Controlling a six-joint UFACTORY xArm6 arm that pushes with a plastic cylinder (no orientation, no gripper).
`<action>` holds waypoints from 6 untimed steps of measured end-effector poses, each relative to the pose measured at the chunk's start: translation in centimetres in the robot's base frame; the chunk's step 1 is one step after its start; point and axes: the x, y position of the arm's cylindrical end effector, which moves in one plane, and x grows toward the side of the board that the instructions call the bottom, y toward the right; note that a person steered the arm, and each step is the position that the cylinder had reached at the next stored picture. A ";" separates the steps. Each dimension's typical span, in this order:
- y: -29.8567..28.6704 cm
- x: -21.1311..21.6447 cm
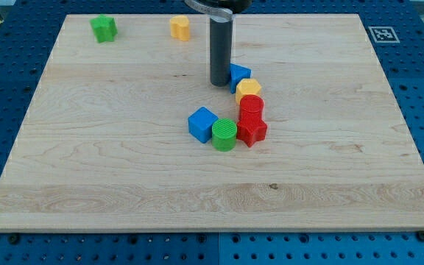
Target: Point your arm vertically below the yellow heart
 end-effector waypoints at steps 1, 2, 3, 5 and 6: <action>0.0 0.0; -1.9 -0.3; -5.4 -3.3; -5.8 -8.4; -5.9 -8.8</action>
